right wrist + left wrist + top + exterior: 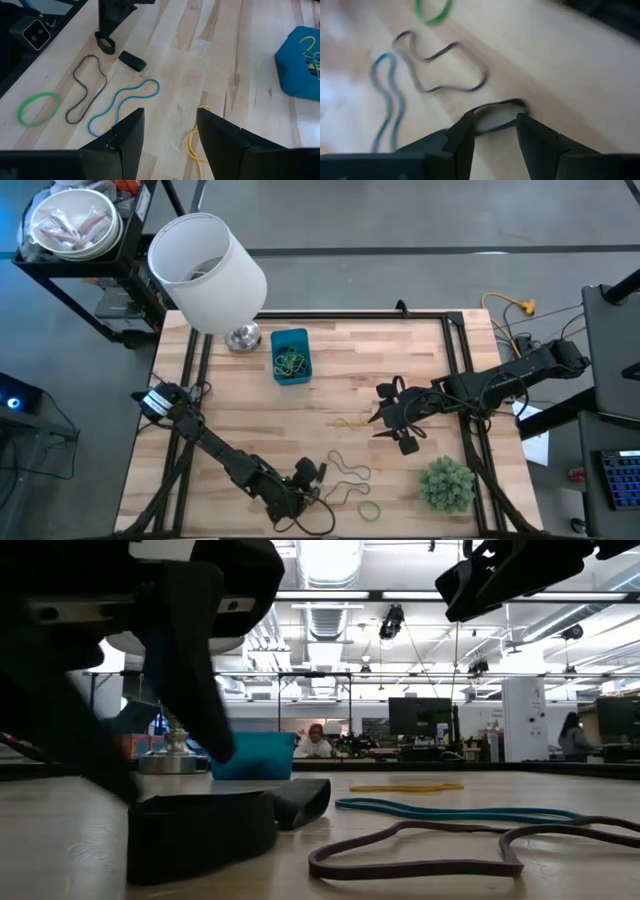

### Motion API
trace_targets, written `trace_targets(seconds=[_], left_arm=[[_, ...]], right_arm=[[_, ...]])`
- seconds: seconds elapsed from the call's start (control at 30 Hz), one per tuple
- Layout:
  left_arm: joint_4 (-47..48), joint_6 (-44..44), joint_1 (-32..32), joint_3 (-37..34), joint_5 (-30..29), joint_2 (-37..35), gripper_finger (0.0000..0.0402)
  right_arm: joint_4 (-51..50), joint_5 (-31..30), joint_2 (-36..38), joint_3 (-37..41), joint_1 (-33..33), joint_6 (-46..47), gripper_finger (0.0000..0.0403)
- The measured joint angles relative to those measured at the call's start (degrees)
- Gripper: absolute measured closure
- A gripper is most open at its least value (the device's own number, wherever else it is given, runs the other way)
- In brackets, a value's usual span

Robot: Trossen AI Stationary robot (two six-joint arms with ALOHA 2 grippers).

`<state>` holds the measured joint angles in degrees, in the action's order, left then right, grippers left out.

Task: Pick and place rubber bands into bin
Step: Put the bottom black rubber band into the blue bin

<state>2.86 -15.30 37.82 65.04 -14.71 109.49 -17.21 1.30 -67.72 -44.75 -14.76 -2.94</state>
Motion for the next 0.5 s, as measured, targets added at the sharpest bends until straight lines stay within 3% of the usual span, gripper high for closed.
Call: trace_targets(seconds=[0.5], left_arm=[[-1.3,2.9,-0.8,0.0,6.3,0.2,0.0272]], right_arm=[[0.0,0.0,0.0,0.0,0.0,0.0,0.0227]])
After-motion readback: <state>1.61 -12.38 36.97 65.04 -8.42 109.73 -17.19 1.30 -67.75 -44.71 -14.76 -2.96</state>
